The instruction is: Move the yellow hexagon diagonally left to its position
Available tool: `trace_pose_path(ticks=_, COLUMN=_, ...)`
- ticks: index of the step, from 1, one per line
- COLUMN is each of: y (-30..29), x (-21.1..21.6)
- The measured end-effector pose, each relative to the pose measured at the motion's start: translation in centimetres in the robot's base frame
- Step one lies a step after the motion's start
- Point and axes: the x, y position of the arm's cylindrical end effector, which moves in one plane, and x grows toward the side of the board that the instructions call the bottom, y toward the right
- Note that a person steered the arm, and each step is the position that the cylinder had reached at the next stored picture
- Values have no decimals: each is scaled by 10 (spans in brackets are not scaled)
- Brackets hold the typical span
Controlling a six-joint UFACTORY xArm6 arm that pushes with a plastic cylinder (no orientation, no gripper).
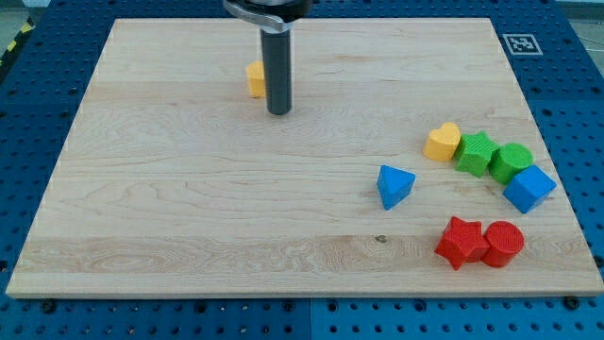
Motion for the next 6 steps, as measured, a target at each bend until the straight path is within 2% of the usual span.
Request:
trace_pose_path(ticks=1, y=-2, x=-17)
trace_pose_path(ticks=6, y=1, x=-37)
